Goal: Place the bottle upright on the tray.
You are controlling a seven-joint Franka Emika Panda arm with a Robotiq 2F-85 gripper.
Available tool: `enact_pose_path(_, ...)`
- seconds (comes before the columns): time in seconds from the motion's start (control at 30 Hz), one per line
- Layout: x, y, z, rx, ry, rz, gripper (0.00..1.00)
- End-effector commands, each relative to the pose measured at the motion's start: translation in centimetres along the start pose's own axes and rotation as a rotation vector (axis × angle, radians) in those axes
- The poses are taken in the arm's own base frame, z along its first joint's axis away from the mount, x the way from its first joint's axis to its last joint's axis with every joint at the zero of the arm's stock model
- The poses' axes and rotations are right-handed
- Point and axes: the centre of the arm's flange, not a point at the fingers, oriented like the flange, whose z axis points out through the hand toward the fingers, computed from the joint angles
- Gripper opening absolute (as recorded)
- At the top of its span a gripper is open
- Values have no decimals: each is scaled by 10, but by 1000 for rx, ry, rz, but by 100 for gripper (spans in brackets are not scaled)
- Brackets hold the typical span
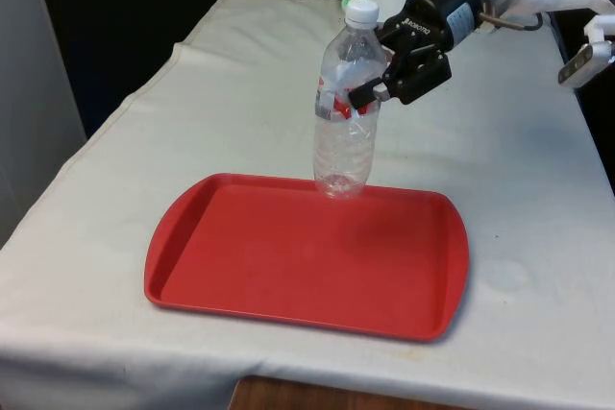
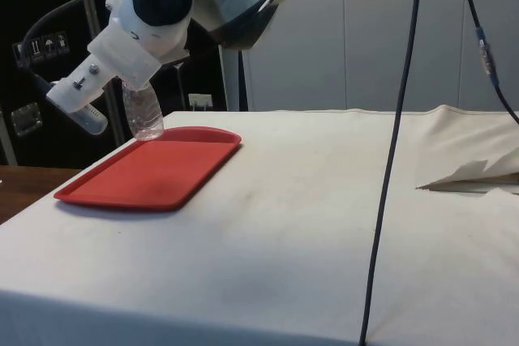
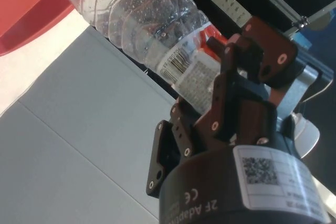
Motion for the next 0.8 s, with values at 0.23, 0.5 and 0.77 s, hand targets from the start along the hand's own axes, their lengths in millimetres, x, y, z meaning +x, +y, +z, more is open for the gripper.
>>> enact_pose_path(0.23, -3, 0, 1, 8, -18, 22, 34)
enact_pose_path(0.5, -6, 2, 4, 7, -29, 47, 34)
enact_pose_path(0.77, -11, 2, 5, 10, -40, 66, 34)
